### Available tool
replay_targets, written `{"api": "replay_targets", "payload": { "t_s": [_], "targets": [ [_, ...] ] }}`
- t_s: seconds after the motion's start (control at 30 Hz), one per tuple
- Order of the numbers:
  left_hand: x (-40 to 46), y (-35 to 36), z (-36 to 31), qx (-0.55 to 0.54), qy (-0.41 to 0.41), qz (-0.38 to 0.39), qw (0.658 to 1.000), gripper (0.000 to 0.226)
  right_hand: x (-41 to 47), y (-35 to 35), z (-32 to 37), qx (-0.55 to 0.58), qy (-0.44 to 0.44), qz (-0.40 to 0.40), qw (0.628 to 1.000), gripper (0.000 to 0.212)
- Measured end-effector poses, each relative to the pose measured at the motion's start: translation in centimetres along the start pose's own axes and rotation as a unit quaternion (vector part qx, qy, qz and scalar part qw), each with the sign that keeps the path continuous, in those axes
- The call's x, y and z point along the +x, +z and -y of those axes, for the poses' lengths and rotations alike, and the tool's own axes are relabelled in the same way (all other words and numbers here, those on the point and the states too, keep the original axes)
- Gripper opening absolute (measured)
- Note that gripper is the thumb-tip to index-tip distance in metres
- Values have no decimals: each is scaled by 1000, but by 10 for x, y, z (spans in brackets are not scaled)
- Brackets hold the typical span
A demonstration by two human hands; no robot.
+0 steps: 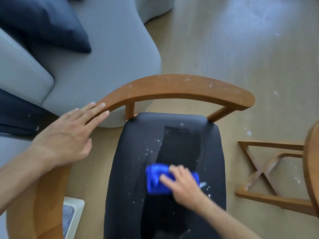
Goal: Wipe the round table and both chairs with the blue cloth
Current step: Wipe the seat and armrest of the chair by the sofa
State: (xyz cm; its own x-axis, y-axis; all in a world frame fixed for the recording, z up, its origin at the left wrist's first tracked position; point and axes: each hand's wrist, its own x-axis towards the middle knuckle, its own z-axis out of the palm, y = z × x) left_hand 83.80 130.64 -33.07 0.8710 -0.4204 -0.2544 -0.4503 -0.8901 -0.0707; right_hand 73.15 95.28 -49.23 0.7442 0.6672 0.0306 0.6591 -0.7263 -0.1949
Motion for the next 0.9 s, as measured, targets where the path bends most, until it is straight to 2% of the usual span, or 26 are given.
{"api": "replay_targets", "payload": {
  "t_s": [0.07,0.13,0.2,0.27,0.37,0.47,0.57,0.63,0.7,0.77,0.8,0.83,0.9],
  "targets": [
    [2,-1,-1,2,5,-3,1000,74,54,-8,-58,-41,137,-54,988,50],
    [2,-1,-2,1,7,-2,1000,74,101,-16,-102,-75,271,-62,958,48],
    [2,-1,-1,-1,7,-6,1000,74,134,-20,-123,-34,391,-29,919,49],
    [2,0,0,-5,8,-13,1000,74,147,-15,-122,-24,429,16,903,52],
    [2,1,0,-12,7,-12,1000,75,146,-7,-90,-20,382,-8,924,42],
    [1,0,0,-13,2,-6,1000,75,121,9,-21,-7,285,-55,957,45],
    [1,-4,-2,-7,0,9,1000,75,59,28,92,73,125,9,989,44],
    [0,-7,-4,-6,-4,24,1000,76,6,37,145,120,7,57,991,31],
    [-1,-9,-4,-5,-5,33,999,77,-22,30,151,100,-111,115,982,15],
    [-2,-11,-4,-13,-5,39,999,78,-7,16,122,50,-190,149,969,18],
    [-2,-12,-5,-18,-6,41,999,78,14,11,101,43,-201,131,970,27],
    [-1,-12,-4,-21,-5,40,999,79,40,12,78,34,-182,76,980,36],
    [0,-10,-3,-24,-7,32,999,82,105,16,29,-3,-61,-28,998,46]
  ]
}}
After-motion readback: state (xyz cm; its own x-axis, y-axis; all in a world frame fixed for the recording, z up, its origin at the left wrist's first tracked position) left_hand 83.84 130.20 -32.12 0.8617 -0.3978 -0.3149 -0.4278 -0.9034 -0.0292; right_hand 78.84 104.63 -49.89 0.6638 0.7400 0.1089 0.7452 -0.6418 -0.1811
